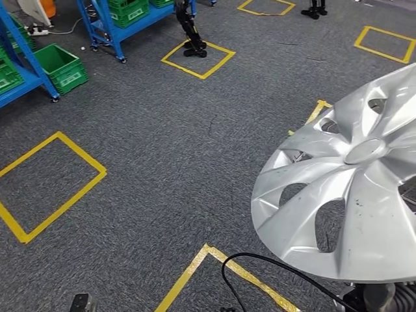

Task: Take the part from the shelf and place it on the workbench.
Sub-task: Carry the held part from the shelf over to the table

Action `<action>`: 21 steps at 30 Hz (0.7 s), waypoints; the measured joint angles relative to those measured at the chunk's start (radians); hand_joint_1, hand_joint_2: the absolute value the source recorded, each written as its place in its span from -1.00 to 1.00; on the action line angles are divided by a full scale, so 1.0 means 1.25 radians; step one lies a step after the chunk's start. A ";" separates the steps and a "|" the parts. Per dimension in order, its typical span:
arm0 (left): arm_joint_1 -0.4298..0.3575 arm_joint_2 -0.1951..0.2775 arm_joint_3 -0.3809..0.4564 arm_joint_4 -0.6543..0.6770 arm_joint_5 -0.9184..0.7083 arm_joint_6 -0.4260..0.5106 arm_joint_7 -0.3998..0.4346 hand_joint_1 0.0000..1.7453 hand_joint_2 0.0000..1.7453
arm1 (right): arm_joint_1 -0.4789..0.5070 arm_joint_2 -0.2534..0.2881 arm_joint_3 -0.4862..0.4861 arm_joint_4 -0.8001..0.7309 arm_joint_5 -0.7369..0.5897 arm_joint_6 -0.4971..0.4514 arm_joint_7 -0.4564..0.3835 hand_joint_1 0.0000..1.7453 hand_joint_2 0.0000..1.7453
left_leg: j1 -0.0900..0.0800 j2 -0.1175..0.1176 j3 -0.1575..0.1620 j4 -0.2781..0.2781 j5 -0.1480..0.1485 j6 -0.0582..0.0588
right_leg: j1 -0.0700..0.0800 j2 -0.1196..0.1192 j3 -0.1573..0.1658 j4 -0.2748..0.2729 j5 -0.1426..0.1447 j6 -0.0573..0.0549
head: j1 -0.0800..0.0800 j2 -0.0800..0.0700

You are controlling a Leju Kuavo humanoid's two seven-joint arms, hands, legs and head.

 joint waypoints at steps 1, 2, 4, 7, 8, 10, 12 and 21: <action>-0.001 -0.001 0.000 0.000 -0.001 0.004 -0.003 -1.00 -1.00 | 0.003 0.000 -0.001 -0.001 0.002 -0.004 0.001 1.00 1.00 | -0.001 0.010 0.001 0.000 -0.001 0.000 | 0.000 -0.002 0.006 -0.006 0.009 0.000 | 0.000 0.000; -0.002 -0.002 0.000 0.000 -0.003 0.008 -0.006 -1.00 -1.00 | 0.005 0.000 -0.003 -0.003 0.004 -0.007 0.001 1.00 1.00 | -0.001 0.020 0.004 0.000 -0.003 -0.002 | 0.000 -0.007 0.029 -0.044 0.031 -0.001 | 0.000 0.000; -0.003 -0.004 -0.001 0.000 -0.007 0.014 -0.012 -1.00 -1.00 | 0.008 0.000 -0.005 -0.009 0.008 -0.013 0.001 1.00 1.00 | -0.003 0.037 0.012 0.001 -0.010 -0.008 | 0.003 -0.033 0.098 -0.160 0.074 -0.006 | 0.000 0.000; -0.004 -0.006 -0.003 0.000 -0.015 0.017 -0.018 -1.00 -1.00 | 0.010 0.000 -0.010 -0.017 0.011 -0.021 0.000 1.00 1.00 | -0.009 0.057 0.018 0.002 -0.015 -0.019 | 0.010 -0.043 0.133 -0.225 0.086 -0.021 | -0.001 0.000; -0.005 -0.006 -0.003 0.000 -0.017 0.016 -0.019 -1.00 -1.00 | 0.012 0.000 -0.013 -0.019 0.011 -0.023 0.000 1.00 1.00 | -0.009 0.063 0.019 0.001 -0.015 -0.023 | 0.010 -0.033 0.130 -0.226 0.087 -0.027 | -0.001 0.000; -0.007 -0.007 -0.005 0.000 -0.019 0.014 -0.023 -1.00 -1.00 | 0.015 0.000 -0.017 -0.023 0.011 -0.026 0.000 1.00 1.00 | -0.007 0.049 0.015 0.011 -0.028 -0.032 | 0.007 -0.017 0.127 -0.228 0.090 -0.035 | -0.002 0.000; -0.007 -0.008 -0.007 0.000 -0.020 0.010 -0.025 -1.00 -1.00 | 0.018 0.000 -0.020 -0.026 0.011 -0.028 0.001 1.00 1.00 | -0.006 0.010 -0.017 0.080 -0.073 -0.037 | 0.002 -0.001 0.126 -0.231 0.093 -0.041 | -0.004 0.000; -0.003 -0.010 -0.014 0.000 -0.027 -0.004 -0.028 -1.00 -1.00 | 0.025 0.001 -0.034 -0.028 0.010 -0.036 -0.004 1.00 1.00 | 0.008 -0.084 -0.009 0.027 -0.011 -0.035 | 0.000 0.091 0.115 -0.226 0.102 -0.029 | -0.006 0.000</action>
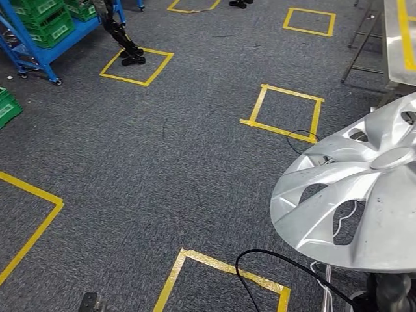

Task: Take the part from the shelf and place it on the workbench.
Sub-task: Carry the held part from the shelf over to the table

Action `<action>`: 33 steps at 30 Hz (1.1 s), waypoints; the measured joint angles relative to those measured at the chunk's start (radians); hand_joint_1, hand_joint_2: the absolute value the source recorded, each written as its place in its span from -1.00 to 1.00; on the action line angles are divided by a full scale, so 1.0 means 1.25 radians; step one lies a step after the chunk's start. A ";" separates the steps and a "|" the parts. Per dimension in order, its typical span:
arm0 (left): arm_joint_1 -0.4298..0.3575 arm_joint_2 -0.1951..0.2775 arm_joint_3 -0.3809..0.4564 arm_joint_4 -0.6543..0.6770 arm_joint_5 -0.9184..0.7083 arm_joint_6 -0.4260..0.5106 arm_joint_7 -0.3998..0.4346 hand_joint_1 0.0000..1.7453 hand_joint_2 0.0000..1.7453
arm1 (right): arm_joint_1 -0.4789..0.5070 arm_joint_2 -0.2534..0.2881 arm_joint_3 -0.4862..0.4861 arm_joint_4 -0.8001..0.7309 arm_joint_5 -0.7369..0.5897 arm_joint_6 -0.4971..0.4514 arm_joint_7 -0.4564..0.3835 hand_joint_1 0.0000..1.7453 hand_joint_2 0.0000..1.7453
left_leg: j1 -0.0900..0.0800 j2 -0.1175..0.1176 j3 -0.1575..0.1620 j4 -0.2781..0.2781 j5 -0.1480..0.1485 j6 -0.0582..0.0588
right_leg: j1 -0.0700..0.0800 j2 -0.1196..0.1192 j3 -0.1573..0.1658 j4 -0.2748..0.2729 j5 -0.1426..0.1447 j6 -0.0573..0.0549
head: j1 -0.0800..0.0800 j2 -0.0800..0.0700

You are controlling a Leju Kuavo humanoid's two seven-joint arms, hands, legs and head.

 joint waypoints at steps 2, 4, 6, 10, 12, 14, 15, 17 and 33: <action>0.000 -0.001 -0.001 0.000 0.000 -0.004 -0.001 -1.00 -1.00 | 0.003 0.001 -0.004 0.000 -0.001 -0.002 -0.002 1.00 1.00 | 0.000 -0.002 0.006 -0.016 -0.002 0.008 | -0.002 0.020 -0.008 -0.003 0.007 0.011 | 0.000 0.000; -0.002 -0.002 -0.002 0.000 0.000 -0.009 -0.001 -1.00 -1.00 | 0.006 0.002 -0.008 0.000 -0.003 -0.004 -0.002 1.00 1.00 | -0.001 0.019 0.007 -0.018 0.002 0.021 | -0.003 0.010 -0.016 0.001 0.006 0.020 | 0.001 0.000; -0.002 -0.001 -0.002 0.000 0.000 -0.011 -0.002 -1.00 -1.00 | 0.006 0.003 -0.014 -0.001 -0.005 -0.008 -0.002 1.00 1.00 | -0.002 0.042 0.009 -0.021 0.004 0.031 | 0.000 -0.042 -0.046 0.062 -0.029 0.024 | 0.007 0.000; 0.002 0.002 -0.002 0.000 0.001 -0.014 -0.002 -1.00 -1.00 | 0.006 0.005 -0.024 -0.001 -0.004 -0.014 -0.002 1.00 1.00 | -0.011 0.090 0.012 -0.021 0.000 0.037 | 0.000 -0.091 -0.120 0.230 -0.098 0.029 | 0.010 0.000; 0.001 0.001 -0.002 0.000 0.002 -0.015 -0.002 -1.00 -1.00 | 0.007 0.006 -0.028 -0.001 -0.003 -0.016 -0.002 1.00 1.00 | -0.011 0.111 0.018 -0.021 -0.005 0.035 | 0.000 -0.101 -0.075 0.159 -0.059 0.027 | 0.010 0.000; 0.001 0.001 -0.002 0.000 0.003 -0.016 -0.002 -1.00 -1.00 | 0.006 0.008 -0.031 -0.001 -0.001 -0.018 -0.002 1.00 1.00 | -0.014 0.127 0.025 -0.020 -0.011 0.028 | 0.004 -0.131 -0.010 0.049 -0.025 0.021 | 0.009 0.000; 0.001 0.001 -0.002 0.000 0.003 -0.016 -0.002 -1.00 -1.00 | 0.006 0.009 -0.032 -0.001 -0.001 -0.020 -0.002 1.00 1.00 | -0.016 0.134 0.028 -0.020 -0.014 0.024 | 0.007 -0.140 0.009 0.017 -0.018 0.016 | 0.009 0.000; 0.000 0.000 -0.002 0.000 0.003 -0.019 -0.001 -1.00 -1.00 | 0.006 0.011 -0.036 -0.001 0.000 -0.022 -0.002 1.00 1.00 | -0.018 0.147 0.031 -0.021 -0.015 0.016 | 0.011 -0.132 0.011 0.006 -0.018 0.005 | 0.008 0.000; 0.002 -0.005 -0.002 0.001 0.009 -0.032 0.001 -1.00 -1.00 | 0.001 0.019 -0.058 -0.003 0.071 -0.059 -0.011 1.00 1.00 | -0.002 0.017 -0.018 0.025 0.000 -0.001 | 0.001 -0.006 0.002 0.003 -0.006 -0.003 | 0.000 0.000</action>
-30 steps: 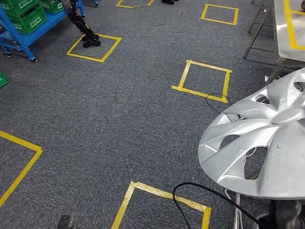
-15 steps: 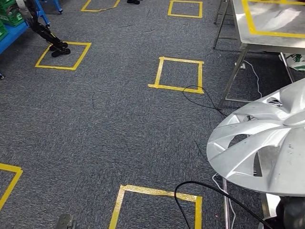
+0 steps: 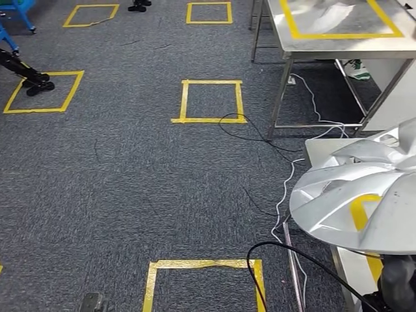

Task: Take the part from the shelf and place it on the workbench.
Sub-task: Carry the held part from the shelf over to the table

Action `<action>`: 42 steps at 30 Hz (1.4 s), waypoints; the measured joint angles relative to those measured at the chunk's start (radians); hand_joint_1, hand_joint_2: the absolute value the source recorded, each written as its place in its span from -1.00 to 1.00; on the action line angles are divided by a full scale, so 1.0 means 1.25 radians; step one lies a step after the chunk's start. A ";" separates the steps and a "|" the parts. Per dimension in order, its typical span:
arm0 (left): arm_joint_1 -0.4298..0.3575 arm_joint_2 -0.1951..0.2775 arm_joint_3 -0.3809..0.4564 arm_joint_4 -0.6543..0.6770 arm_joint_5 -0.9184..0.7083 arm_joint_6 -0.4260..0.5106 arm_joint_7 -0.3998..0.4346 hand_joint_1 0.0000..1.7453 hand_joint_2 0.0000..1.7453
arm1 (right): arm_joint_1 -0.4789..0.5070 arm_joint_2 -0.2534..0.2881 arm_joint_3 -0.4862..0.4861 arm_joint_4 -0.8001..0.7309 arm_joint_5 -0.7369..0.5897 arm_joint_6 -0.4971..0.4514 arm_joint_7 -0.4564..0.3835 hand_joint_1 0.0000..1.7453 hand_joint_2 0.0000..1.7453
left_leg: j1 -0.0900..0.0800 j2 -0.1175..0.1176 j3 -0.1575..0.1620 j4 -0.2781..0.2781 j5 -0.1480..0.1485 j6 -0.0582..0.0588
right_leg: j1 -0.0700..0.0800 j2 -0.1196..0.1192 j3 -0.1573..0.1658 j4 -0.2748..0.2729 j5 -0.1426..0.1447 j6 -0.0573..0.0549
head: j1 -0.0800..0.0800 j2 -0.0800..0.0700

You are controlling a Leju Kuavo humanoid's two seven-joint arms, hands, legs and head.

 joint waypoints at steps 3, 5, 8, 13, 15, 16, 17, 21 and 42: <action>-0.001 -0.001 0.000 0.000 0.000 -0.001 0.000 -1.00 -1.00 | 0.001 0.002 -0.005 -0.002 0.011 -0.009 -0.003 1.00 1.00 | -0.001 -0.004 0.013 -0.033 0.000 0.014 | -0.004 0.027 -0.011 -0.003 0.007 0.016 | -0.001 0.000; -0.003 -0.001 0.000 0.000 0.000 -0.001 0.000 -1.00 -1.00 | 0.003 0.003 -0.008 -0.003 0.012 -0.010 -0.004 1.00 1.00 | -0.001 0.016 0.014 -0.036 0.004 0.027 | -0.003 0.002 -0.022 0.011 0.000 0.023 | 0.001 0.000; -0.001 0.000 0.000 0.000 0.000 -0.001 0.000 -1.00 -1.00 | 0.001 0.003 -0.010 -0.004 0.013 -0.011 -0.006 1.00 1.00 | -0.007 0.047 0.014 -0.037 0.004 0.039 | 0.000 -0.072 -0.082 0.142 -0.071 0.028 | 0.007 0.000; 0.002 0.002 0.001 0.000 0.000 -0.003 0.000 -1.00 -1.00 | 0.000 0.003 -0.013 -0.004 0.012 -0.017 -0.010 1.00 1.00 | -0.011 0.101 0.021 -0.037 -0.002 0.037 | 0.001 -0.101 -0.060 0.137 -0.054 0.025 | 0.008 0.000; 0.002 0.003 0.001 0.000 0.000 -0.004 0.000 -1.00 -1.00 | -0.001 0.003 -0.017 -0.004 0.013 -0.021 -0.011 1.00 1.00 | -0.015 0.117 0.027 -0.036 -0.008 0.030 | 0.007 -0.132 -0.002 0.039 -0.025 0.018 | 0.007 0.000; 0.002 0.004 0.001 0.000 0.000 -0.004 0.000 -1.00 -1.00 | -0.001 0.003 -0.018 -0.004 0.013 -0.022 -0.011 1.00 1.00 | -0.017 0.123 0.029 -0.036 -0.010 0.026 | 0.010 -0.141 0.011 0.015 -0.022 0.014 | 0.007 0.000; 0.001 0.004 0.001 0.000 0.000 -0.004 0.000 -1.00 -1.00 | -0.002 0.003 -0.020 -0.004 0.014 -0.023 -0.011 1.00 1.00 | -0.019 0.131 0.031 -0.036 -0.010 0.022 | 0.013 -0.139 0.013 0.009 -0.024 0.009 | 0.007 0.000; -0.004 0.005 0.001 0.000 0.000 -0.005 0.000 -1.00 -1.00 | -0.002 0.007 -0.025 -0.011 0.019 -0.026 -0.011 1.00 1.00 | -0.015 0.111 0.021 -0.008 -0.037 0.005 | 0.007 -0.100 0.011 -0.001 -0.015 -0.011 | 0.004 0.000; 0.002 0.005 0.000 0.001 -0.009 -0.010 -0.010 -1.00 -1.00 | -0.003 0.026 -0.072 -0.015 0.064 -0.051 0.004 1.00 1.00 | -0.010 0.081 0.014 -0.039 0.002 0.037 | 0.000 -0.087 -0.097 0.202 -0.097 0.026 | 0.003 0.000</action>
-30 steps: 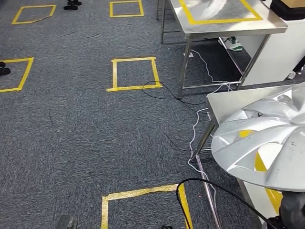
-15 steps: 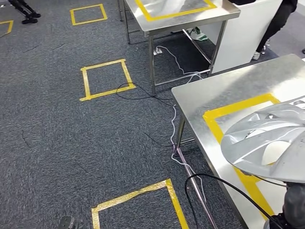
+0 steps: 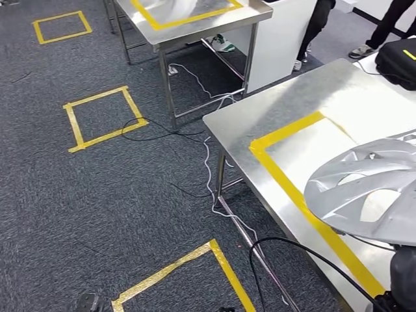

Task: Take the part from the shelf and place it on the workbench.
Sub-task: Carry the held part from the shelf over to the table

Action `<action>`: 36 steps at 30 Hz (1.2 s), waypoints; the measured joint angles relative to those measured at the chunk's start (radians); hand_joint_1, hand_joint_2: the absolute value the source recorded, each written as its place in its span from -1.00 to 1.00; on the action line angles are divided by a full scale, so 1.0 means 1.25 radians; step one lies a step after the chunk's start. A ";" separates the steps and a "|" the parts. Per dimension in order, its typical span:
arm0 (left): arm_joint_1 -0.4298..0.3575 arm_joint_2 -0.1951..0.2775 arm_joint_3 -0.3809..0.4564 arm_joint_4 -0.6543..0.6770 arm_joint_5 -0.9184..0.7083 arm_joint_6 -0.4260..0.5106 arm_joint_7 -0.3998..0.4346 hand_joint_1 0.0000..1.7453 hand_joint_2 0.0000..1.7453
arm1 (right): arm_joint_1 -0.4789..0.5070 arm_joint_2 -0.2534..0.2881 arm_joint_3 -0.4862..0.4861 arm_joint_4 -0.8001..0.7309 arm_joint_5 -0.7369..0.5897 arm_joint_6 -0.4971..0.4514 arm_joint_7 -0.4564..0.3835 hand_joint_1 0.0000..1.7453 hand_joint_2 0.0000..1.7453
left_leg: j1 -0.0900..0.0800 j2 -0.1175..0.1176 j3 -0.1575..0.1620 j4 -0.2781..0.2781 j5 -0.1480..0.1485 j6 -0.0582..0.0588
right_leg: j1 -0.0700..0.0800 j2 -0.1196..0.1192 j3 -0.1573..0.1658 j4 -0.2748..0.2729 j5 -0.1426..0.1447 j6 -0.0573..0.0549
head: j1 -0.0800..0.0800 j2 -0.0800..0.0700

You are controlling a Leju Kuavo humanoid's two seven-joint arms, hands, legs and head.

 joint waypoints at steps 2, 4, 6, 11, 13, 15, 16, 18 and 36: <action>-0.001 -0.002 0.000 0.000 0.000 0.000 0.000 -1.00 -1.00 | -0.002 0.000 -0.006 0.000 0.003 -0.005 0.003 1.00 1.00 | 0.000 0.019 0.007 0.000 -0.005 -0.004 | 0.001 -0.023 0.059 -0.104 0.046 -0.001 | 0.000 0.000; -0.001 -0.003 0.000 0.000 0.000 0.000 -0.001 -1.00 -1.00 | -0.003 0.000 -0.011 0.000 0.006 -0.007 0.004 1.00 1.00 | -0.004 0.033 0.014 0.001 -0.010 -0.012 | 0.004 -0.047 0.106 -0.185 0.071 -0.007 | -0.001 0.000; -0.002 -0.003 0.000 0.000 0.000 0.000 -0.002 -1.00 -1.00 | -0.004 0.001 -0.016 0.000 0.008 -0.007 0.005 1.00 1.00 | -0.006 0.046 0.019 -0.001 -0.012 -0.021 | 0.008 -0.041 0.111 -0.197 0.074 -0.016 | -0.001 0.000; -0.007 -0.004 -0.002 0.000 0.000 0.000 -0.004 -1.00 -1.00 | -0.005 0.004 -0.026 -0.002 0.019 -0.010 0.009 1.00 1.00 | -0.002 -0.003 -0.018 0.086 -0.071 -0.039 | 0.001 0.002 0.111 -0.205 0.080 -0.037 | -0.005 0.000; -0.004 -0.004 -0.002 0.000 -0.001 0.000 -0.004 -1.00 -1.00 | -0.006 0.005 -0.028 -0.002 0.032 -0.016 0.009 1.00 1.00 | -0.002 -0.020 -0.073 0.190 -0.113 -0.040 | 0.001 0.021 0.110 -0.205 0.081 -0.040 | -0.007 0.000; -0.002 -0.004 -0.002 0.000 -0.001 0.000 -0.004 -1.00 -1.00 | -0.005 0.005 -0.030 -0.002 0.045 -0.022 0.009 1.00 1.00 | -0.002 -0.024 -0.095 0.219 -0.102 -0.038 | 0.001 0.044 0.110 -0.205 0.082 -0.039 | -0.007 0.000; -0.002 -0.004 -0.002 0.000 -0.001 0.000 -0.004 -1.00 -1.00 | -0.004 0.005 -0.030 -0.002 0.051 -0.026 0.009 1.00 1.00 | -0.002 -0.027 -0.085 0.189 -0.075 -0.036 | 0.001 0.056 0.111 -0.205 0.082 -0.038 | -0.007 0.000; -0.002 -0.003 -0.002 0.000 -0.001 0.000 -0.004 -1.00 -1.00 | -0.003 0.005 -0.031 -0.002 0.061 -0.032 0.011 1.00 1.00 | 0.001 -0.061 -0.038 0.082 -0.016 -0.031 | 0.000 0.077 0.110 -0.204 0.084 -0.034 | -0.007 0.000; 0.004 -0.007 -0.002 0.000 0.000 -0.014 -0.004 -1.00 -1.00 | 0.014 0.005 -0.036 -0.002 0.182 -0.151 0.036 1.00 1.00 | -0.008 0.047 0.022 -0.010 -0.009 -0.015 | 0.006 -0.050 0.119 -0.207 0.075 -0.010 | -0.003 0.000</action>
